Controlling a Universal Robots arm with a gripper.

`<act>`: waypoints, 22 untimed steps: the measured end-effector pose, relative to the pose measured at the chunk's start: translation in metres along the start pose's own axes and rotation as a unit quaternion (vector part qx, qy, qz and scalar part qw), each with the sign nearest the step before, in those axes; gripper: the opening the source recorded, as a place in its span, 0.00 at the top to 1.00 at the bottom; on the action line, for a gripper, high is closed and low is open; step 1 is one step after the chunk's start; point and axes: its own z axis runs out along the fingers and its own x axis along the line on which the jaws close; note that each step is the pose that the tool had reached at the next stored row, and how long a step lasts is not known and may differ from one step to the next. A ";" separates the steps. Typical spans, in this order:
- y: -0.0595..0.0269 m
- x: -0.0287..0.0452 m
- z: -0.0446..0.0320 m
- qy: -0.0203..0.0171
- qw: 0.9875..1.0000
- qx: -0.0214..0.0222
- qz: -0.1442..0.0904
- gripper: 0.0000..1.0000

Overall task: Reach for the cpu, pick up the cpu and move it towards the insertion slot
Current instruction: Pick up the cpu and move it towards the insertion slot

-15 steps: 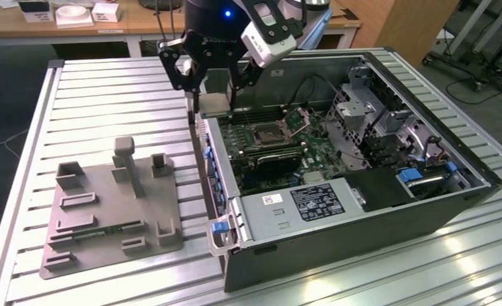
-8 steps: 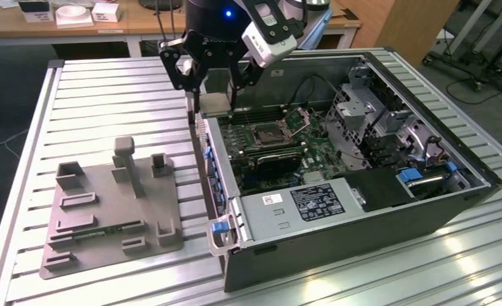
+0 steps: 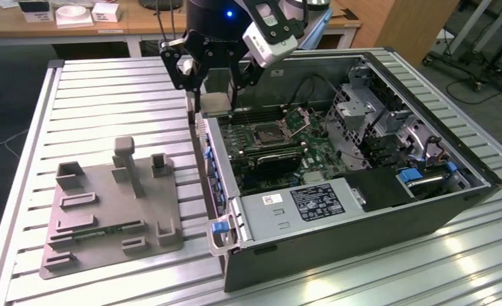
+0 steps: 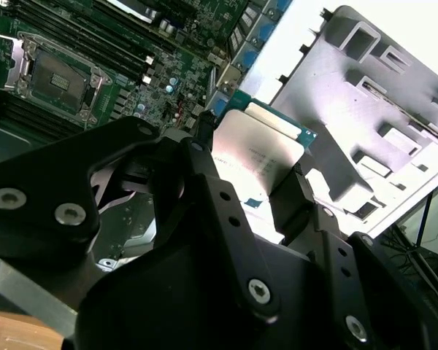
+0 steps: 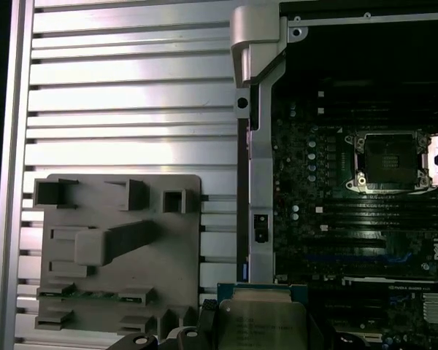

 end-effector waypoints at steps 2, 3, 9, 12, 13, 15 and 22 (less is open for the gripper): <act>0.0000 -0.0001 0.0000 0.000 1.000 0.000 0.000 0.45; 0.0002 -0.0012 0.0000 0.000 1.000 0.000 0.000 0.45; 0.0005 -0.0038 0.0000 0.000 1.000 0.000 0.000 0.45; 0.0006 -0.0045 0.0001 0.000 1.000 0.000 0.000 0.45; 0.0006 -0.0047 0.0000 0.000 1.000 0.000 0.000 0.45; 0.0006 -0.0053 0.0000 0.000 1.000 0.000 0.000 0.45; 0.0008 -0.0068 0.0000 0.000 1.000 -0.001 0.000 0.45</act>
